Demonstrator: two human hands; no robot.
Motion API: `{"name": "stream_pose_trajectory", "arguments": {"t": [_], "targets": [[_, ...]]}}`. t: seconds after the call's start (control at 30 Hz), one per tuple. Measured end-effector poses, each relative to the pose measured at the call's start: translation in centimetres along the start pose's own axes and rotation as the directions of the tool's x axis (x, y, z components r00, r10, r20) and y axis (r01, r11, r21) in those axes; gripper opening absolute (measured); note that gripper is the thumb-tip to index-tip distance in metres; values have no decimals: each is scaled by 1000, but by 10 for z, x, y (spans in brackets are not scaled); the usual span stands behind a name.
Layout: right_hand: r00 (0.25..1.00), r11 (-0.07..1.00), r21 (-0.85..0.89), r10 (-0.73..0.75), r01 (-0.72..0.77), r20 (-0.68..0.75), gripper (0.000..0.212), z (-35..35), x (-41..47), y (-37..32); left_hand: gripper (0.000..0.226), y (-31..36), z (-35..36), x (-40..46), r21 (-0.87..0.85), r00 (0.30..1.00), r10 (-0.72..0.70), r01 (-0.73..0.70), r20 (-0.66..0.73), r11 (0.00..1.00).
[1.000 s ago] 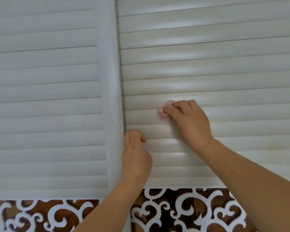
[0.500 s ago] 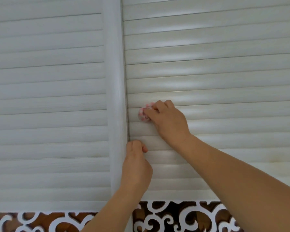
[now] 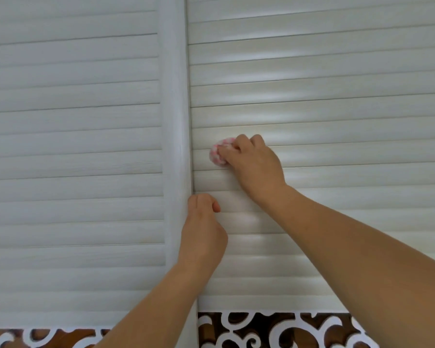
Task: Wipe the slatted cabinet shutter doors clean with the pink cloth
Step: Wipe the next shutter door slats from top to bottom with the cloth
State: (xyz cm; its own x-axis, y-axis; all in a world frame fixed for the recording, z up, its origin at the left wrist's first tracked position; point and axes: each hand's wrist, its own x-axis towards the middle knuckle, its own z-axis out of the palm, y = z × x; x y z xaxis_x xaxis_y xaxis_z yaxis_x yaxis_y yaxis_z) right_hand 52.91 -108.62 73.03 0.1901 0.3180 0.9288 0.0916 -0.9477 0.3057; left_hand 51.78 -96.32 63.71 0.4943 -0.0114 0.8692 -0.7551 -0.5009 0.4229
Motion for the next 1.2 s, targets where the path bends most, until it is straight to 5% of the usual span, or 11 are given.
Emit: {"name": "stream_pose_trajectory", "arguments": {"t": [0.07, 0.17, 0.27, 0.33, 0.43, 0.53, 0.67, 0.77, 0.9, 1.07, 1.2], "targets": [[999, 999, 9, 31, -31, -28, 18, -7, -3, 20, 41, 1, -1, 2, 6, 1000, 13, -13, -8, 1000], [959, 959, 65, 280, -276, -45, 26, -16, -12, 51, 41, 3, -5, 6, 5, 999, 33, -33, -14, 999], [763, 774, 254, 626, -580, -163, 21, -24, 2, 53, 41, 3, -9, 9, 7, 999, 41, -41, -12, 999], [724, 730, 291, 673, -618, -150, 22, -24, 16, 42, 40, 3, -10, 11, 1, 1000, 29, -29, -10, 1000], [895, 893, 103, 444, -437, -46, 26, -20, 29, 14, 41, 2, -10, 12, 8, 1000, 21, -21, -10, 1000], [972, 974, -68, 222, -217, 72, 34, -12, 33, 3, 41, 2, -6, 12, 22, 999, 31, -31, -14, 999], [949, 949, -50, 314, -312, 27, 35, -24, 8, 36, 40, 2, -4, 12, 15, 1000, 24, -24, -4, 1000], [807, 808, 64, 588, -585, -52, 34, -34, -13, 63, 39, 2, -7, 12, 12, 1000, 22, -22, -9, 1000], [719, 725, 50, 688, -687, -95, 32, -27, -9, 59, 38, 4, -9, 15, 4, 1000, -7, 7, -2, 1000], [878, 883, 49, 469, -466, -100, 34, -8, 1, 17, 38, 3, -12, 14, -12, 999, 9, -10, -46, 1000], [964, 964, 45, 263, -261, -47, 56, 10, -12, -22, 43, -2, -13, 7, -10, 994, 62, -63, -91, 998]]}}
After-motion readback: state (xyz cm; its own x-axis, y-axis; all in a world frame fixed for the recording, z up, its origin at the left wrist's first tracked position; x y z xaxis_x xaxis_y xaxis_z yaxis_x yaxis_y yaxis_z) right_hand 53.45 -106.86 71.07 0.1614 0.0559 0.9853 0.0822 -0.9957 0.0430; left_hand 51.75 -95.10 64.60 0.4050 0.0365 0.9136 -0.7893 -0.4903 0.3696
